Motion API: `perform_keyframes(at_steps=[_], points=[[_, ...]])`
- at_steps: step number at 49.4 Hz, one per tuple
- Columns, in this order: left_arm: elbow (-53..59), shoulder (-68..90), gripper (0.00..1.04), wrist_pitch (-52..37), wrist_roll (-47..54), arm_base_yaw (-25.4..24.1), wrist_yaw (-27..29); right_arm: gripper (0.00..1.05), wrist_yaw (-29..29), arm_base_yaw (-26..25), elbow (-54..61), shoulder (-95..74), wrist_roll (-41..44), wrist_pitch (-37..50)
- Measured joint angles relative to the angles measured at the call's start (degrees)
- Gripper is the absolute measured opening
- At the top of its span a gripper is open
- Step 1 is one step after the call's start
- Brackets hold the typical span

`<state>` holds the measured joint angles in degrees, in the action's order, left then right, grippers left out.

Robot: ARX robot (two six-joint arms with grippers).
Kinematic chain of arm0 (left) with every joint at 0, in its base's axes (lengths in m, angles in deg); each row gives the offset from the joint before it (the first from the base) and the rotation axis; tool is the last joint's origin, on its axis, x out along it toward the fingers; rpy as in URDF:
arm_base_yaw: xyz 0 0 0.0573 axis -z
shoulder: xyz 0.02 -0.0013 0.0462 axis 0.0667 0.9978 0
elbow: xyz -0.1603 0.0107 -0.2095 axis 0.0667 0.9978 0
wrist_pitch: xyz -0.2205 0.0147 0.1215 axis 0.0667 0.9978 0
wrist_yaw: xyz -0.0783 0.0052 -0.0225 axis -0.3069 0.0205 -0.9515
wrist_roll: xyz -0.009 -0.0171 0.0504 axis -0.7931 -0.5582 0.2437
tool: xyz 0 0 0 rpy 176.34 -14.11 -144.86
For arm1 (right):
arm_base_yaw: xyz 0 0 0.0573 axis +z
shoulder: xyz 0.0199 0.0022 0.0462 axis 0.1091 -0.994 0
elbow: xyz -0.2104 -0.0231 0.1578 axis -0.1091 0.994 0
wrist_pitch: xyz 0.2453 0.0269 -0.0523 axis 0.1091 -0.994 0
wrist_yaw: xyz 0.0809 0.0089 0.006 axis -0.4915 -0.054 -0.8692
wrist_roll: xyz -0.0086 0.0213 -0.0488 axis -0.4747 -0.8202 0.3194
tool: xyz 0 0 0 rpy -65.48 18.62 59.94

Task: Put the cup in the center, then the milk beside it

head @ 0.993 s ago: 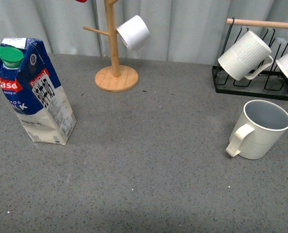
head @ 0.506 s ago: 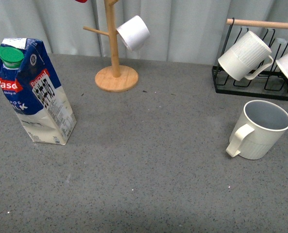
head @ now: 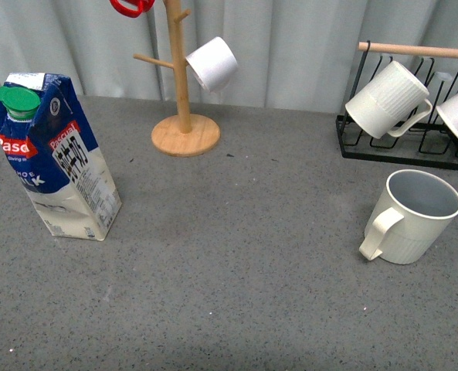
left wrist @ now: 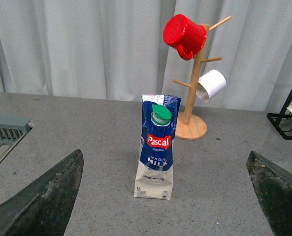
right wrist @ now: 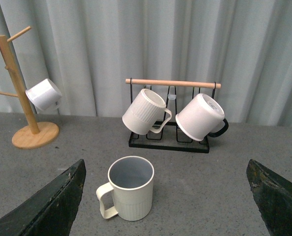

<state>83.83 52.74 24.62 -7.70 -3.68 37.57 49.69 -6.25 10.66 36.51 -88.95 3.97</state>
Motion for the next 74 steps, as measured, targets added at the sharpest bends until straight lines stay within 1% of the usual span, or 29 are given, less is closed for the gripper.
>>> perform_keyframes(at_steps=[74], points=[[0.00,0.00,0.98,0.00,0.00,0.00,0.00,0.95,0.00,0.00,0.00,0.00,0.00,0.00]])
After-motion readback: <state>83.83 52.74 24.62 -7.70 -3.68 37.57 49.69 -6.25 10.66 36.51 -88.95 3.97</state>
